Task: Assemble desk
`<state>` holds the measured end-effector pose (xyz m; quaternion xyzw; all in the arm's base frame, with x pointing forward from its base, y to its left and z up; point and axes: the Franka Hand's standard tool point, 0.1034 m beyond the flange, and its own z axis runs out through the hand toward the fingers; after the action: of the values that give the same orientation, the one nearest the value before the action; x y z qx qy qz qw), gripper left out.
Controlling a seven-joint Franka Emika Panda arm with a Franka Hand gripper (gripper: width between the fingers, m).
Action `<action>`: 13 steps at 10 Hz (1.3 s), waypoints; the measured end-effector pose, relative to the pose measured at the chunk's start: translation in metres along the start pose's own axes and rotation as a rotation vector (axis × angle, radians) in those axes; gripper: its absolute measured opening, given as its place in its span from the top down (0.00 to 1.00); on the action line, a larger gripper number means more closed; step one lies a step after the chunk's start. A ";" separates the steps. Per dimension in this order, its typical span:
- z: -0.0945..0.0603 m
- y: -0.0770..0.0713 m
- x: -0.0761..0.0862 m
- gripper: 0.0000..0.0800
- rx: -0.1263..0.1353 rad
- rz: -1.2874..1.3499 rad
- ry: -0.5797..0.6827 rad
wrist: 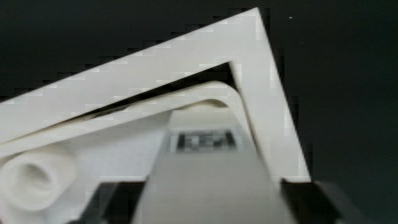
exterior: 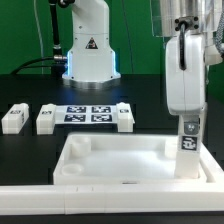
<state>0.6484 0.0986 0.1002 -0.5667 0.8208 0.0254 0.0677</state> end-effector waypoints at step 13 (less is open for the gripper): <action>-0.044 0.008 -0.001 0.19 0.027 -0.108 -0.041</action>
Offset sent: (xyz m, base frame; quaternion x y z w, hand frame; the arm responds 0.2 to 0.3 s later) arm 0.0000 0.0000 0.0000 0.0000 0.0000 0.0000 1.0000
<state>0.6375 0.0975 0.1439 -0.6085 0.7877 0.0223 0.0933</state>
